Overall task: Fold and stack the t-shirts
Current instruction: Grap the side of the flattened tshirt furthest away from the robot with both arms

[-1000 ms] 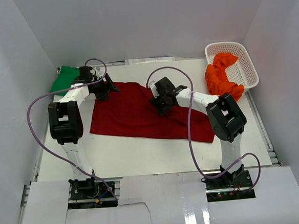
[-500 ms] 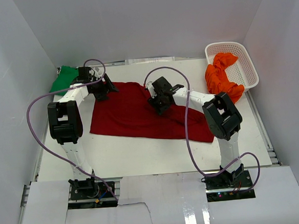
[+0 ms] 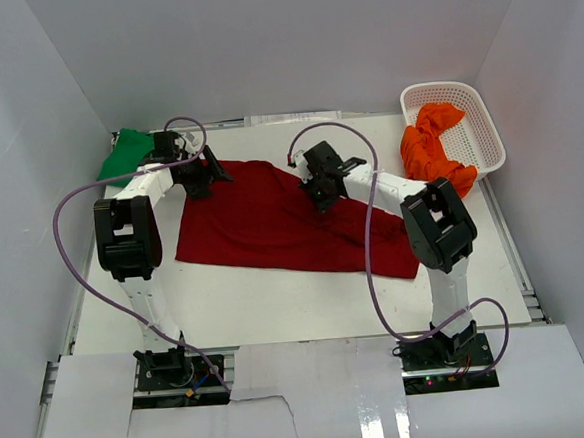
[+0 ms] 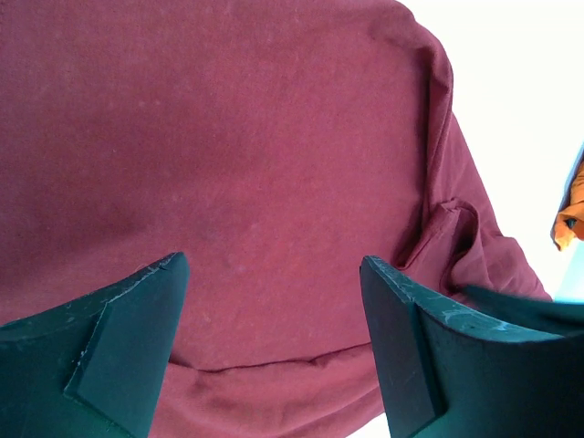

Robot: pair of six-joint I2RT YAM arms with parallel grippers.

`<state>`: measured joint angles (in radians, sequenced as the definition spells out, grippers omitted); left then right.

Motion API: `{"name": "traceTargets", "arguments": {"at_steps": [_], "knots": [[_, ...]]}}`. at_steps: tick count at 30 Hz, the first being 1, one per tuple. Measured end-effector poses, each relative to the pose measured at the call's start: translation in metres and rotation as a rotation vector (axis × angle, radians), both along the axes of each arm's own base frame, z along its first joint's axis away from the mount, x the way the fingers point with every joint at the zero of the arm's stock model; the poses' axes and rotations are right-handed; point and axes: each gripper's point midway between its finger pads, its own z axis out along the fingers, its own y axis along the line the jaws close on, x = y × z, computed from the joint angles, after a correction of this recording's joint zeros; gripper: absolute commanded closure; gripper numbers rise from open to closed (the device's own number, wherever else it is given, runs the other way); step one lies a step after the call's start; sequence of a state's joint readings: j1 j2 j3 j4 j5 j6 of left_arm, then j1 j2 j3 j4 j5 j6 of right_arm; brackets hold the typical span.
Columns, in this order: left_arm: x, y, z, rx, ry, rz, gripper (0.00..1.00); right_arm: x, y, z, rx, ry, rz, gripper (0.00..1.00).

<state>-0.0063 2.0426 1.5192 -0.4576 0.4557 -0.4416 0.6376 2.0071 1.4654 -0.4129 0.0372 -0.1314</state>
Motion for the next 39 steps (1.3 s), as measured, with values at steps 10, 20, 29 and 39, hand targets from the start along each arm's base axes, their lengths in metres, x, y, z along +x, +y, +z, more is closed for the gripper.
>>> {"name": "traceTargets", "arguments": {"at_steps": [10, 20, 29, 39], "knots": [[-0.002, 0.000, -0.003, -0.003, 0.011, -0.002, 0.13, 0.169, -0.070, 0.104, 0.190, -0.224, -0.227, 0.92], [0.019, 0.006, -0.029, 0.001, 0.061, 0.030, 0.12, 0.229, -0.106, 0.067, 0.212, -0.216, -0.262, 0.92], [0.069, 0.039, -0.024, 0.023, 0.003, 0.155, 0.11, 0.246, -0.099, 0.079, 0.251, -0.313, -0.210, 0.92], [0.128, 0.068, -0.010, 0.041, -0.113, 0.213, 0.10, 0.265, -0.116, 0.095, 0.243, -0.416, -0.226, 0.92]]}}
